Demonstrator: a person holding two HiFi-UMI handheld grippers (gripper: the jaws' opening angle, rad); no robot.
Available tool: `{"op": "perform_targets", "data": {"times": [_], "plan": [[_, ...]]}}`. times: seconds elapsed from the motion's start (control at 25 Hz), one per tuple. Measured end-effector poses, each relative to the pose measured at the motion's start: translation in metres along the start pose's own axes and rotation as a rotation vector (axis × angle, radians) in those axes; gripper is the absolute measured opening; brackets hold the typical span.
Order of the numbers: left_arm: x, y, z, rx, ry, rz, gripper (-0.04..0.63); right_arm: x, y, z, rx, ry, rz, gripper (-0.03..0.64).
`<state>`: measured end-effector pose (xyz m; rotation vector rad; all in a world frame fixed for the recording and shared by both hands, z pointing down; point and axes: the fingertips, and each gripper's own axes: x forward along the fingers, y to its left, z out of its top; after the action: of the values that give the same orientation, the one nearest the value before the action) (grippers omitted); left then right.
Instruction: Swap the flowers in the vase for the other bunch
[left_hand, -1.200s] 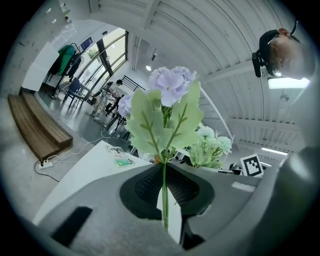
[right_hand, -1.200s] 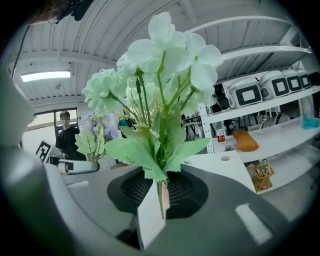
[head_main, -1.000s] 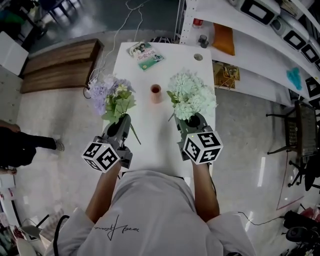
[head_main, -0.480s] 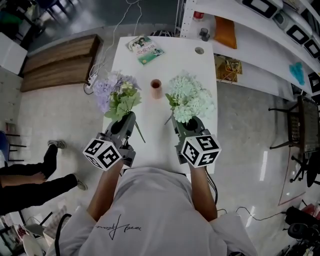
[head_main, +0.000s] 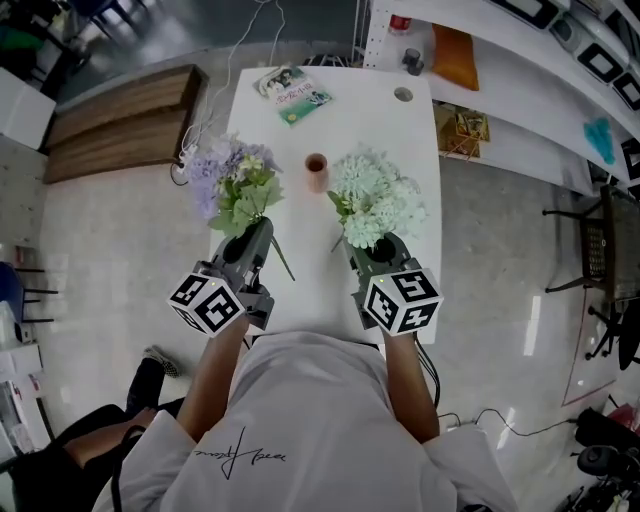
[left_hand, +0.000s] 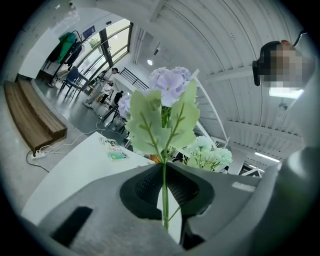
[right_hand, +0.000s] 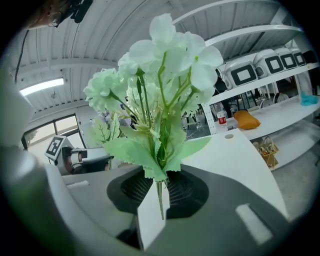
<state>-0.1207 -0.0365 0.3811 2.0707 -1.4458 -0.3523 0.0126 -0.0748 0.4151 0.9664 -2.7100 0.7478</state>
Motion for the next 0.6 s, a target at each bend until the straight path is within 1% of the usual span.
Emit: {"op": "perform_targets", "data": {"times": [0.24,0.4,0.6], "plan": [[0.003,0.003,0.003,-0.011,0.003,-0.005,0.015,0.003,0.003,-0.006,-0.010,0.013,0.001,0.077],[0.004,0.001,0.005,-0.054,-0.007,-0.030,0.017,0.002,0.002,-0.012,-0.011,0.017,-0.004,0.078],[0.005,0.001,0.009,-0.049,-0.010,-0.038,0.017,-0.001,0.009,-0.016,-0.028,0.014,0.017,0.080]]}}
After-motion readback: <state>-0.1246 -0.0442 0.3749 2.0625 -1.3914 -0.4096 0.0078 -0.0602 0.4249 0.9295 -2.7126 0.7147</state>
